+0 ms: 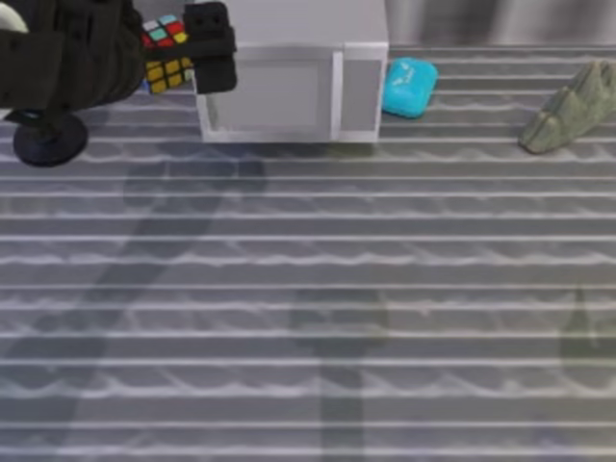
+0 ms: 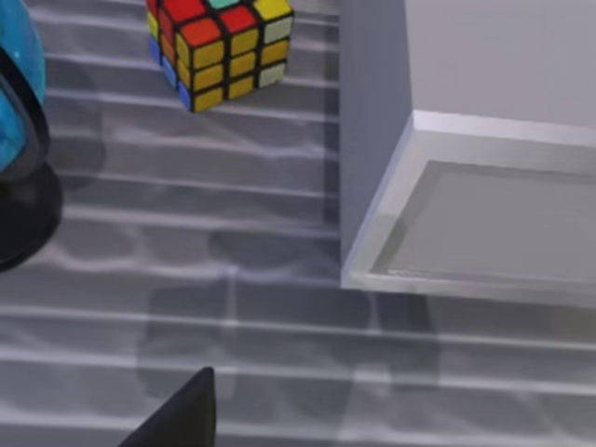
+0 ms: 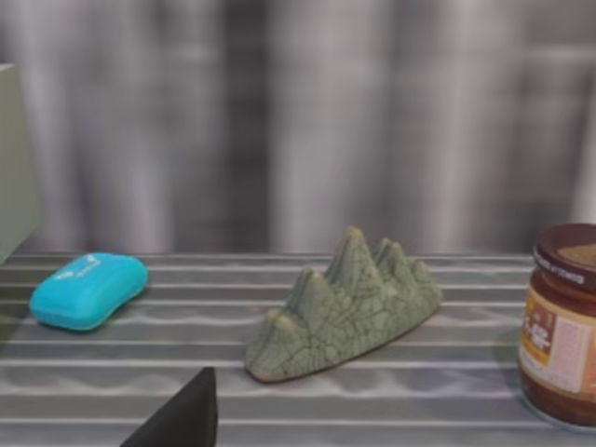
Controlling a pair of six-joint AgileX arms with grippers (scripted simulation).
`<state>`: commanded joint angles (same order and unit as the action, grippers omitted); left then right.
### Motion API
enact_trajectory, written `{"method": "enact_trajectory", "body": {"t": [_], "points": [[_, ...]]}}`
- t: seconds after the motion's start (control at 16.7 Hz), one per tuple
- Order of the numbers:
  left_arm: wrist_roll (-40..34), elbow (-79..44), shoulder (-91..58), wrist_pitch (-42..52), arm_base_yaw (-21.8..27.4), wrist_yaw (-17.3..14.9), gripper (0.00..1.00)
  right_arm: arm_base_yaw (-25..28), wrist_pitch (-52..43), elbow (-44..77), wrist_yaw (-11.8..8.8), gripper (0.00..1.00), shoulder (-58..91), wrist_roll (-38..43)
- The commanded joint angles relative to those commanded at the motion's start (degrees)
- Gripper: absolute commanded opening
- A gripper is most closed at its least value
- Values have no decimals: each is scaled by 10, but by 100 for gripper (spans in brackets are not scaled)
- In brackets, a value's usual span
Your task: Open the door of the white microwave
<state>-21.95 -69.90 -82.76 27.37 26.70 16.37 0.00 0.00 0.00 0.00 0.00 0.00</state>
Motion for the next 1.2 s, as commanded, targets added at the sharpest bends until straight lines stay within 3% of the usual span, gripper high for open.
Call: {"method": "enact_trajectory", "body": {"t": [0.3,0.54,1.2], "points": [[-68,-220,-263,79,80,48,100,0,0,0,0,100,0,0],[-106,-337,-382,110,122,72,100,0,0,0,0,100,0,0],[-110,-387,-436,101,125,73,100,0,0,0,0,100,0,0]]}}
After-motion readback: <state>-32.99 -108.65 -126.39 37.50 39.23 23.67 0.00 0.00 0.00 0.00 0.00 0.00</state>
